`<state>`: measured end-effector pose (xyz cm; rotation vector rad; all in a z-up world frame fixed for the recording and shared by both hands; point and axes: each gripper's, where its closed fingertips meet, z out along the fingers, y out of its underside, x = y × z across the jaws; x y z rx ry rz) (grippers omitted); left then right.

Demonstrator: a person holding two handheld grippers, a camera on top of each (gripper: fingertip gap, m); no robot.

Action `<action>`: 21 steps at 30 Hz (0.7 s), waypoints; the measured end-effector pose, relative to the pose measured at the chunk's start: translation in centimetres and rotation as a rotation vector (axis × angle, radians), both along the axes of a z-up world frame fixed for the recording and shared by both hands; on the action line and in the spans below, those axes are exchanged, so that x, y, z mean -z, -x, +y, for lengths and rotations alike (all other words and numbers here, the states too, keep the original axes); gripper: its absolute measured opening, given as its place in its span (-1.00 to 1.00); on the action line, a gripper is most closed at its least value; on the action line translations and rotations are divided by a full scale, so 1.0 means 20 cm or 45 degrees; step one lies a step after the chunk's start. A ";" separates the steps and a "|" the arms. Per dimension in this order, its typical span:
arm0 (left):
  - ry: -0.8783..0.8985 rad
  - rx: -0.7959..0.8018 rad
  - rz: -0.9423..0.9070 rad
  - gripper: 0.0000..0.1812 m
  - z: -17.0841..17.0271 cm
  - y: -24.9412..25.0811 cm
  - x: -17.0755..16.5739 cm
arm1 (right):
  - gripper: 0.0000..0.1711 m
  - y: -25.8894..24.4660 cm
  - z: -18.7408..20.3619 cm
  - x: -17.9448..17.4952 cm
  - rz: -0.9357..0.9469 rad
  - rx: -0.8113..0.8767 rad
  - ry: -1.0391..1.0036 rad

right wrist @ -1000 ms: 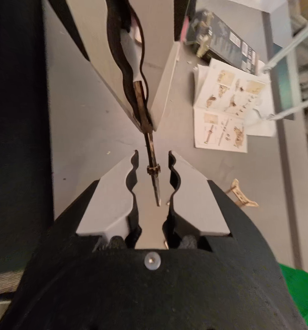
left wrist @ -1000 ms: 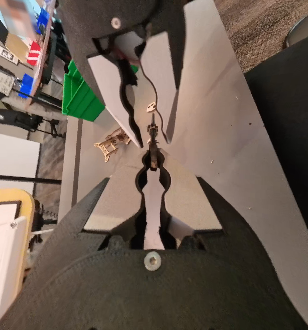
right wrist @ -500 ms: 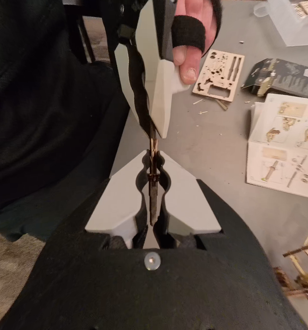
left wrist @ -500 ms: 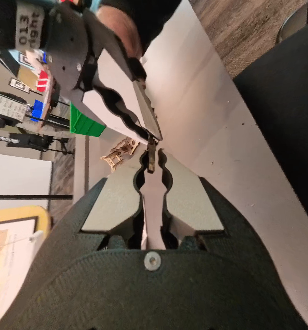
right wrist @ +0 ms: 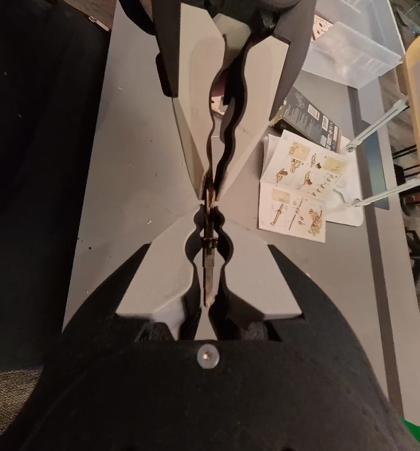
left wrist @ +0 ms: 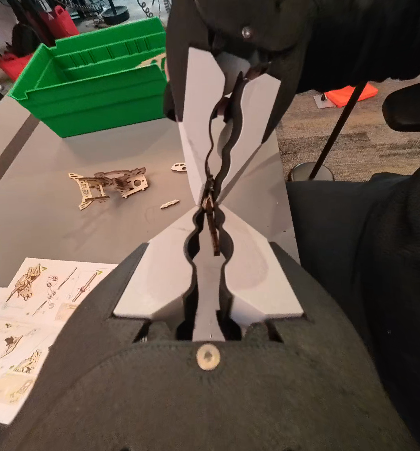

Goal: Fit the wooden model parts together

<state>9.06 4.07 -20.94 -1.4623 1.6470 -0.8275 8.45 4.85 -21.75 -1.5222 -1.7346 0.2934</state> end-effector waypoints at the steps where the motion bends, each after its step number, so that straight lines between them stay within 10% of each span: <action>1: 0.005 -0.004 -0.005 -0.93 0.00 0.00 0.00 | -0.98 0.00 0.00 0.00 0.000 0.008 -0.015; 13: -0.274 0.004 0.094 -0.95 -0.01 0.00 -0.02 | -0.98 0.01 -0.01 -0.01 -0.003 0.059 -0.085; 21: 0.122 -0.054 -0.014 -0.95 0.07 0.03 -0.02 | -0.77 -0.05 0.08 -0.07 0.132 0.195 -0.045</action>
